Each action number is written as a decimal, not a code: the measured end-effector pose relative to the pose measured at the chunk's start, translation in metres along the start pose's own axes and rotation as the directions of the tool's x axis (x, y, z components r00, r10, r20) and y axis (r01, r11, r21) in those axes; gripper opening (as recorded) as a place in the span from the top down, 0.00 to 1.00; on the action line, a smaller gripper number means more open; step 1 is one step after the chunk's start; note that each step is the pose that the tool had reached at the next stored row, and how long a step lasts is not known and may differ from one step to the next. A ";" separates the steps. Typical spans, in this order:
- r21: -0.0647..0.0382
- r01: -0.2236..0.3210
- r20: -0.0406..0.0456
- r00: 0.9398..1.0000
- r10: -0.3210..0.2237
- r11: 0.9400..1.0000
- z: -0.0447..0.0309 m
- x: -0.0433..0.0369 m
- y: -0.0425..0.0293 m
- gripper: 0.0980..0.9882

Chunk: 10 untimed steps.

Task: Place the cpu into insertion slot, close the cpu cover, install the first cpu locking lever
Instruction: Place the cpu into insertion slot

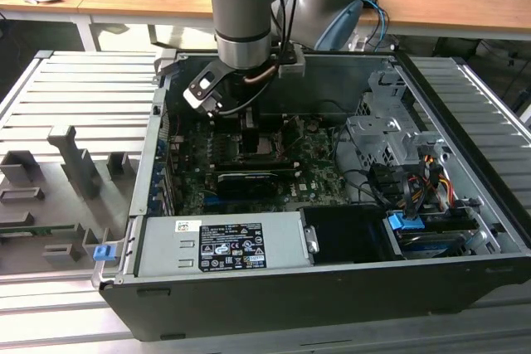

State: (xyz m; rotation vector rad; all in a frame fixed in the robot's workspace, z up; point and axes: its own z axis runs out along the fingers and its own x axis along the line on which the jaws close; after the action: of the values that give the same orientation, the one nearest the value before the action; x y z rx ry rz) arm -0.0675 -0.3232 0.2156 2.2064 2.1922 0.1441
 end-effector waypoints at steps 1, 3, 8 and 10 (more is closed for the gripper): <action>0.000 0.000 0.000 1.000 0.000 1.000 -0.0002 0.0000 -0.0018 0.42; 0.000 0.000 0.000 1.000 0.000 1.000 -0.0004 0.0000 -0.0045 0.42; 0.000 0.000 0.000 1.000 0.000 1.000 -0.0033 0.0001 -0.0092 0.42; 0.000 0.000 0.000 1.000 0.000 1.000 -0.0076 0.0005 -0.0090 0.42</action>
State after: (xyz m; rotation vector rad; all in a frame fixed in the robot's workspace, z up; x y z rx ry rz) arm -0.0771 -0.3230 0.2224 2.2064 2.1922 0.1440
